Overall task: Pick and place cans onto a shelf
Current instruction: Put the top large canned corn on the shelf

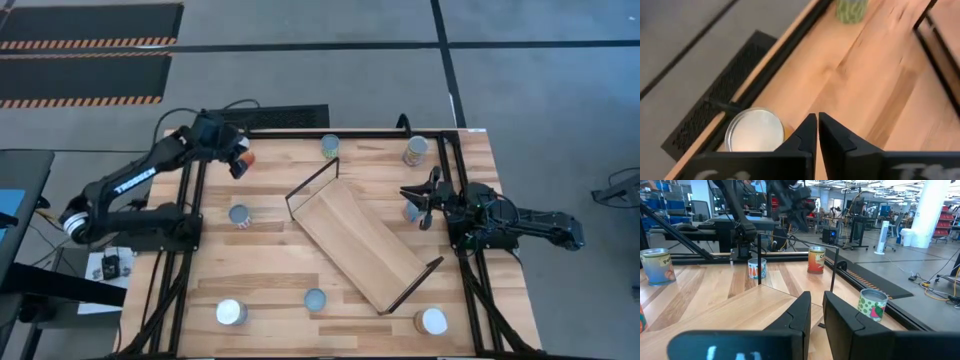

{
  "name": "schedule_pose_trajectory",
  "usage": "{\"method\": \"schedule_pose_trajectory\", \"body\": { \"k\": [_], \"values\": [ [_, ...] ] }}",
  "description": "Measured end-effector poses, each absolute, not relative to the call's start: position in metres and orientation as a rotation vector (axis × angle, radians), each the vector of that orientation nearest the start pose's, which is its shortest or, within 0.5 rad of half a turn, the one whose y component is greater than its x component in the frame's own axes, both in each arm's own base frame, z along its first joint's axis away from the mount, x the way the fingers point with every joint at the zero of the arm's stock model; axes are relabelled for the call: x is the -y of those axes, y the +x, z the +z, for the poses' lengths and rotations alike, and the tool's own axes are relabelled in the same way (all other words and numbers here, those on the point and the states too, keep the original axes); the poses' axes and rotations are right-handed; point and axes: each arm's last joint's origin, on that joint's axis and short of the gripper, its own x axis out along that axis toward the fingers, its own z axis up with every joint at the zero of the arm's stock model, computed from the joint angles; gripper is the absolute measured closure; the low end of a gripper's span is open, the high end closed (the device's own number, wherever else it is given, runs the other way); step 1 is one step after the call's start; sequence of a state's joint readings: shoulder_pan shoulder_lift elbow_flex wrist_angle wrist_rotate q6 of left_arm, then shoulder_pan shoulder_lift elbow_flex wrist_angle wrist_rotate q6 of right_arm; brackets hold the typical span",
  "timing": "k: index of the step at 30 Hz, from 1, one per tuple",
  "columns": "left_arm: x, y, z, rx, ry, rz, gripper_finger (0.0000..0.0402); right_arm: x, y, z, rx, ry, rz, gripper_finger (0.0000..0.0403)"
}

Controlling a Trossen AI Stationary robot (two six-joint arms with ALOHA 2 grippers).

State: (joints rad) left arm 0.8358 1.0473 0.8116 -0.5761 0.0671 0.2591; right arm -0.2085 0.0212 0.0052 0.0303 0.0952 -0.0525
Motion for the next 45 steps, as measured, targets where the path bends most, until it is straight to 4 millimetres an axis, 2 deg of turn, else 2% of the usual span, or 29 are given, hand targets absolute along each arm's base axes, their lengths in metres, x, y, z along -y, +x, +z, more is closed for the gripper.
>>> {"method": "schedule_pose_trajectory", "body": {
  "k": [11, 15, 18, 24, 30, 35, 39, 42, 45],
  "values": [
    [-0.176, 0.155, 0.229, -1.086, -0.047, 0.683, 0.0297, 0.023, 0.096, 0.167, 0.006, -0.052, -0.304, 0.0326],
    [-0.183, 0.16, 0.215, -1.153, -0.043, 0.673, 0.0282, 0.023, 0.096, 0.167, 0.007, -0.052, -0.304, 0.0326],
    [-0.19, 0.163, 0.209, -1.191, -0.001, 0.754, 0.0281, 0.023, 0.096, 0.167, 0.006, -0.053, -0.304, 0.0326],
    [-0.198, 0.168, 0.201, -1.229, 0.06, 0.763, 0.0303, 0.023, 0.096, 0.167, 0.006, -0.052, -0.304, 0.0326],
    [-0.2, 0.169, 0.196, -1.289, 0.121, 0.703, 0.0386, 0.023, 0.096, 0.167, 0.006, -0.052, -0.304, 0.0326],
    [-0.194, 0.167, 0.216, -1.316, 0.088, 0.667, 0.04, 0.023, 0.096, 0.167, 0.006, -0.052, -0.304, 0.0326],
    [-0.19, 0.172, 0.258, -1.214, 0.093, 0.709, 0.0401, 0.023, 0.096, 0.167, 0.006, -0.053, -0.304, 0.0326],
    [-0.176, 0.174, 0.281, -1.187, 0.095, 0.697, 0.0401, 0.023, 0.096, 0.167, 0.006, -0.052, -0.304, 0.0326],
    [-0.157, 0.177, 0.317, -1.069, 0.123, 0.701, 0.0401, 0.023, 0.096, 0.167, 0.006, -0.053, -0.303, 0.0326]
  ]
}}
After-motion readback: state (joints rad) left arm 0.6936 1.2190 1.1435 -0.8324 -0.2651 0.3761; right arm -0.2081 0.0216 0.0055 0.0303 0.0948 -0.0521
